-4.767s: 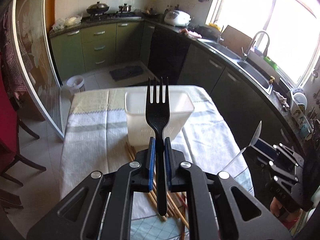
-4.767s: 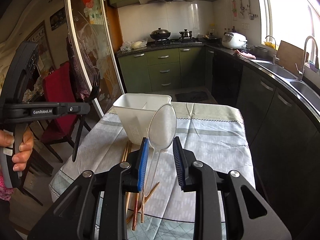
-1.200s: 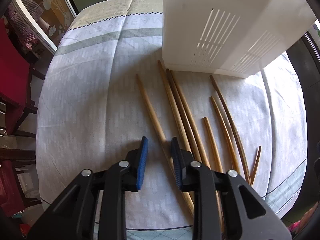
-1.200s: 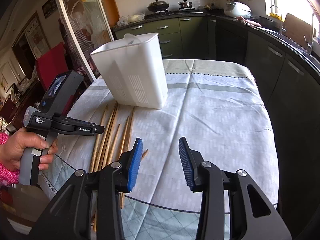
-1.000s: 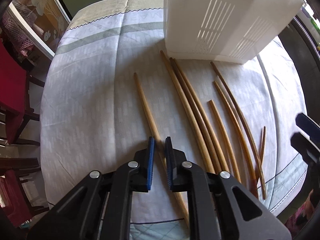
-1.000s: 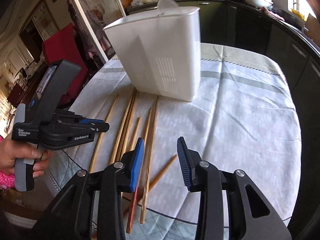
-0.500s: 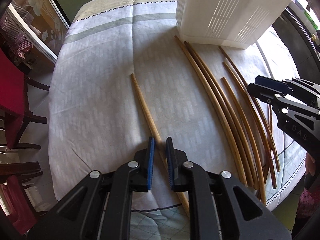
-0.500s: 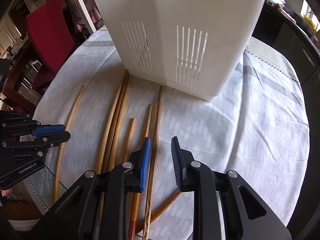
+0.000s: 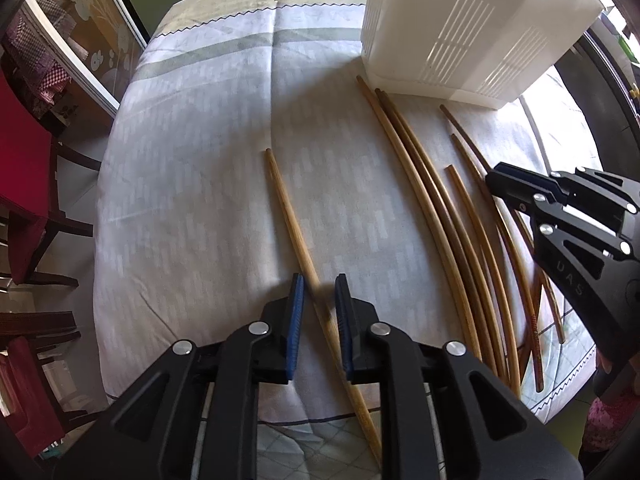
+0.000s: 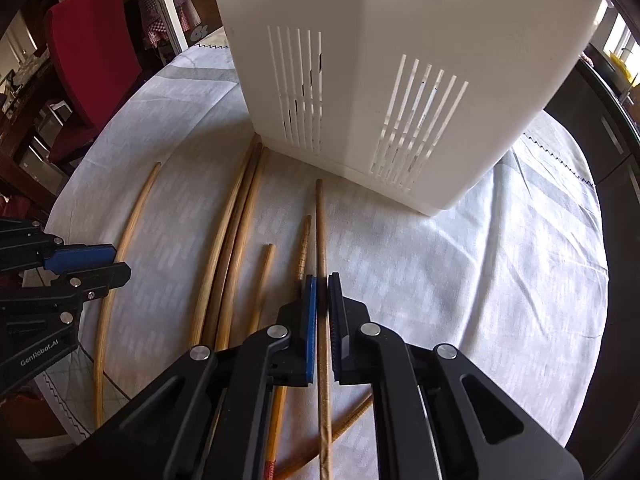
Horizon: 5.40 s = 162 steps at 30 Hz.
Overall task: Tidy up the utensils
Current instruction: 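Grasp one wooden chopstick with the left gripper while the right gripper grasps another, then lift the chopsticks upright and lower them into the white holder with both grippers, then open both grippers and move them back over the loose wooden chopsticks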
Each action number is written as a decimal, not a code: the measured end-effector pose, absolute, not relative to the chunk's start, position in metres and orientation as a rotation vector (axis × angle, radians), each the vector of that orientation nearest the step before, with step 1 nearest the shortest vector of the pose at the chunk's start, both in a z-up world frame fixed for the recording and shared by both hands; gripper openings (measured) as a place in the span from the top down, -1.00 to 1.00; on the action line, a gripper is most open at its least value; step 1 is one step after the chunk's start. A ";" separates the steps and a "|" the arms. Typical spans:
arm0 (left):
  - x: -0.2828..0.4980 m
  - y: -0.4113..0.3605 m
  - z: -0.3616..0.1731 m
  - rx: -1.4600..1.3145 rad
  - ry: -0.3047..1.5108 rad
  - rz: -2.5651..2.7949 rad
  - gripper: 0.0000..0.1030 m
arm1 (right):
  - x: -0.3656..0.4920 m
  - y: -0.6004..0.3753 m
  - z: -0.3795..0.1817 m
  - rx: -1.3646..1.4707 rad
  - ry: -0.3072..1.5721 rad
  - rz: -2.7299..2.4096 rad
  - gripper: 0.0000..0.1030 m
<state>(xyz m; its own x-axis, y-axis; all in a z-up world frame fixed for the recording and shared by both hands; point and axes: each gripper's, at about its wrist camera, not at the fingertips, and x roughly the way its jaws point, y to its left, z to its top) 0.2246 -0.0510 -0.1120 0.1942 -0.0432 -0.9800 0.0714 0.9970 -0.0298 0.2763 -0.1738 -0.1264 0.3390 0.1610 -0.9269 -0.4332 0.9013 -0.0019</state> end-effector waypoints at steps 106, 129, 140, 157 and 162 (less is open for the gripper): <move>0.256 -0.107 0.177 0.013 0.332 -0.268 0.87 | 0.289 -0.309 0.177 0.170 0.472 0.382 0.87; 0.258 -0.102 0.079 0.022 0.644 -0.265 0.87 | 0.300 -0.293 0.079 0.093 0.663 0.380 0.65; 0.228 -0.098 -0.027 -0.035 1.075 -0.208 0.61 | 0.171 -0.345 0.056 0.066 0.652 0.384 0.53; 0.262 -0.107 -0.107 -0.092 1.308 -0.056 0.62 | 0.123 -0.419 -0.019 0.209 0.789 0.335 0.50; 0.270 -0.112 -0.108 -0.065 1.334 -0.041 0.61 | 0.129 -0.413 -0.024 0.204 0.817 0.349 0.50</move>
